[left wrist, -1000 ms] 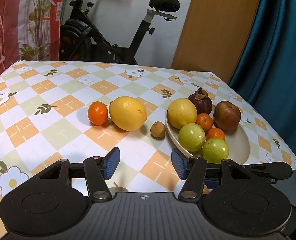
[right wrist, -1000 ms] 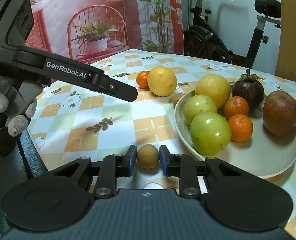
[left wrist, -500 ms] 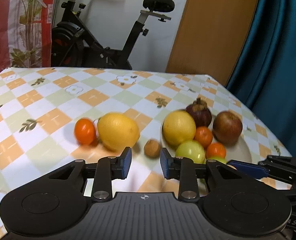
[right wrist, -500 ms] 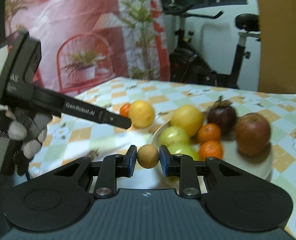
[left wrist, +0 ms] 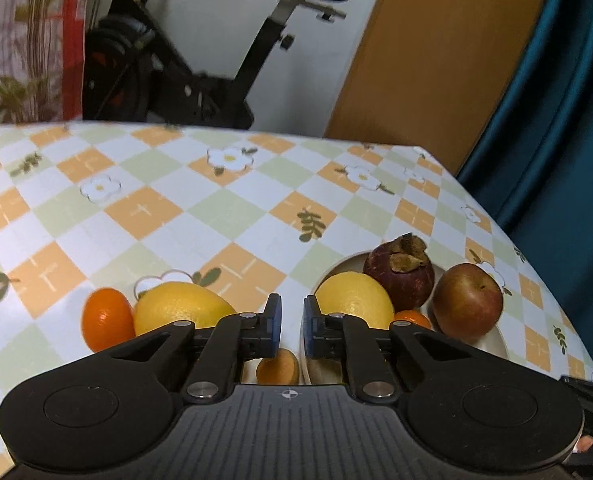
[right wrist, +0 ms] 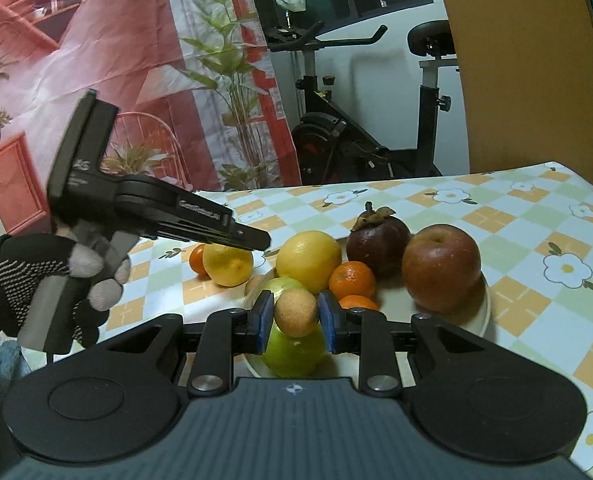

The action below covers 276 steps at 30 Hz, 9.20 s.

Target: Organize fruits

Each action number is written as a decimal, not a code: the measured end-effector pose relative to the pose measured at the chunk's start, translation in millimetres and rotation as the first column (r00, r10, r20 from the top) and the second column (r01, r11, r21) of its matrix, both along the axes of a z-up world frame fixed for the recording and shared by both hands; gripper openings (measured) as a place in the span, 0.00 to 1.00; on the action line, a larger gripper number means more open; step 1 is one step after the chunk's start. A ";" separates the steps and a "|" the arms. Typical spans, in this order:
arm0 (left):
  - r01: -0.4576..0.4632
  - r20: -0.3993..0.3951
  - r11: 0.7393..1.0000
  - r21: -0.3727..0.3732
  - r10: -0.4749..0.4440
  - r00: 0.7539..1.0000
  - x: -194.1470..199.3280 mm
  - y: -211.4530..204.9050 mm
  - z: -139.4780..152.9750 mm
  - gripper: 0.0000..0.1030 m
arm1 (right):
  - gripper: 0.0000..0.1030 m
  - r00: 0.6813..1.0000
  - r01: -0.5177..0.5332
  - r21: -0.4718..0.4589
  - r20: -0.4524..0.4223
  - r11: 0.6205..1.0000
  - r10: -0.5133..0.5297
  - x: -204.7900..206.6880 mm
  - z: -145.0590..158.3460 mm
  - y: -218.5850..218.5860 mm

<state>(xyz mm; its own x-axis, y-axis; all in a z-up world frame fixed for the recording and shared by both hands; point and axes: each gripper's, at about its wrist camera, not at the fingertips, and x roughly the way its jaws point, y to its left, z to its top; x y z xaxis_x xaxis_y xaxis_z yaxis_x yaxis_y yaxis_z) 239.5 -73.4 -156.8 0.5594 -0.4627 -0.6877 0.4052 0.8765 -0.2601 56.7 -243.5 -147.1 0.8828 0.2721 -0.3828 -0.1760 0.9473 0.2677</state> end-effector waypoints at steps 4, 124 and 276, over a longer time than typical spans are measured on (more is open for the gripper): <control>-0.009 -0.040 1.000 0.008 0.009 0.999 3.7 2.5 -6.9 0.12 | 0.27 1.000 0.005 0.009 -0.002 1.000 -0.005 -1.0 -1.9 -3.2; 0.321 0.111 0.933 0.164 -0.341 0.934 -56.0 -93.8 3.1 0.27 | 0.27 0.968 0.238 -0.038 -0.066 0.970 -0.240 15.4 -21.2 -38.1; -0.061 0.022 0.997 -0.039 0.062 0.998 -24.4 95.8 15.4 0.73 | 0.52 0.961 -0.258 -0.350 -0.185 0.901 0.204 122.5 -7.1 124.8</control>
